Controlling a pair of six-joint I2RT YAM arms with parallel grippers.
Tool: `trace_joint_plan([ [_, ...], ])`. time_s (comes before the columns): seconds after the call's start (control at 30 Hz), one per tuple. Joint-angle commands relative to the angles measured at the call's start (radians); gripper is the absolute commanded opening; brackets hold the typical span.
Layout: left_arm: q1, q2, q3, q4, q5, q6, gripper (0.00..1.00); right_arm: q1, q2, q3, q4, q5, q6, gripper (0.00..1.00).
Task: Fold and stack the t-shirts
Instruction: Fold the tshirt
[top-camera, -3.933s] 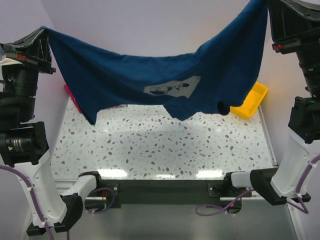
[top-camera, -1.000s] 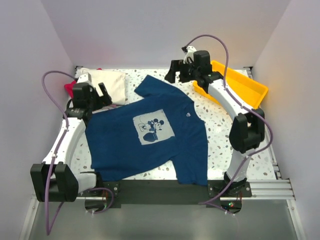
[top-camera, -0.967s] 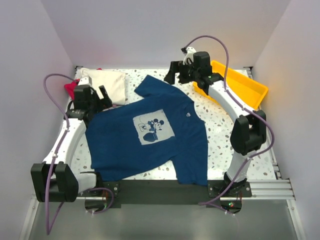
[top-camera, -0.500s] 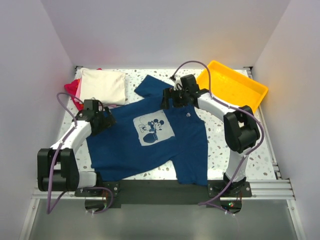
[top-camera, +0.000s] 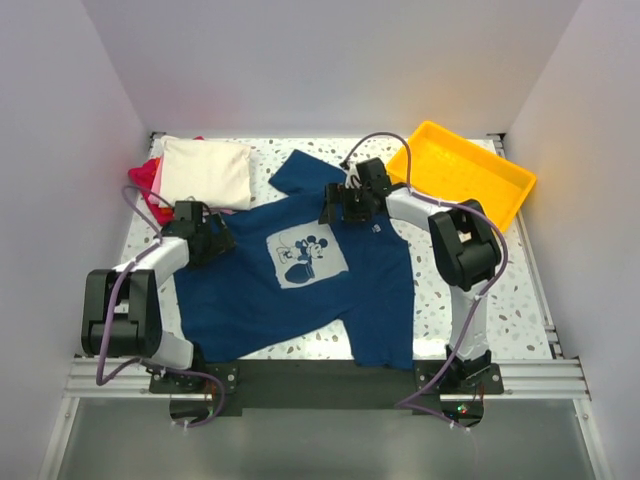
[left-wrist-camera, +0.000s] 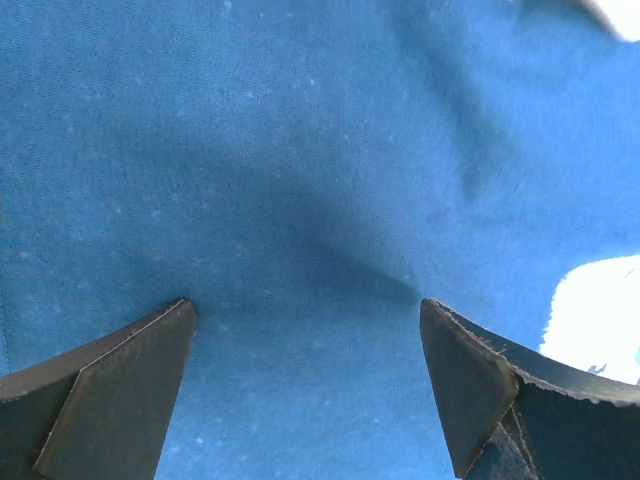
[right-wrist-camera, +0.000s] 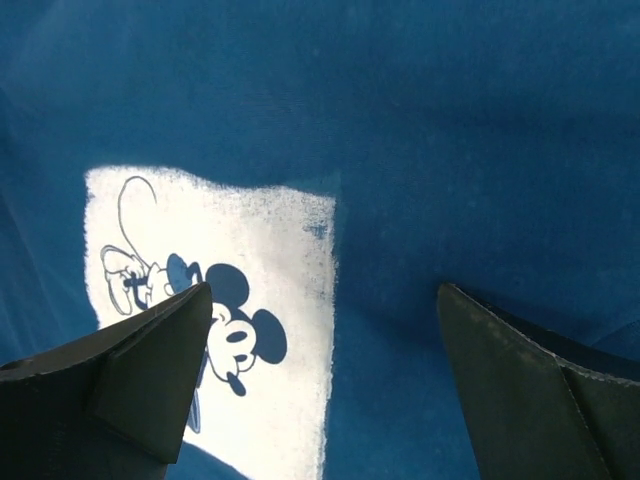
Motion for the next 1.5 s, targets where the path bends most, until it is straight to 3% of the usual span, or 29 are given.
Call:
trace_joint_plan([
  [0.0, 0.011, 0.074, 0.008, 0.062, -0.002, 0.007, 1.0, -0.03, 0.054, 0.02, 0.022, 0.027, 0.042, 0.99],
  [0.43, 0.008, 0.249, 0.193, 0.128, 0.024, 0.086, 1.0, -0.107, 0.184, 0.21, -0.056, 0.019, 0.022, 0.99],
  [0.7, -0.026, 0.118, 0.212, 0.075, -0.039, 0.107, 1.0, -0.105, 0.148, 0.295, -0.133, -0.044, -0.024, 0.98],
  [1.0, -0.069, -0.275, 0.063, -0.147, -0.241, -0.034, 1.0, -0.09, -0.076, 0.137, -0.13, -0.082, -0.03, 0.99],
  [1.23, -0.069, -0.34, -0.047, -0.215, -0.148, -0.115, 1.0, -0.052, -0.144, -0.013, -0.083, -0.113, -0.002, 0.99],
  [1.47, -0.069, -0.276, -0.113, -0.169, -0.08, -0.143, 1.0, -0.044, -0.125, -0.073, -0.046, -0.114, 0.001, 0.99],
])
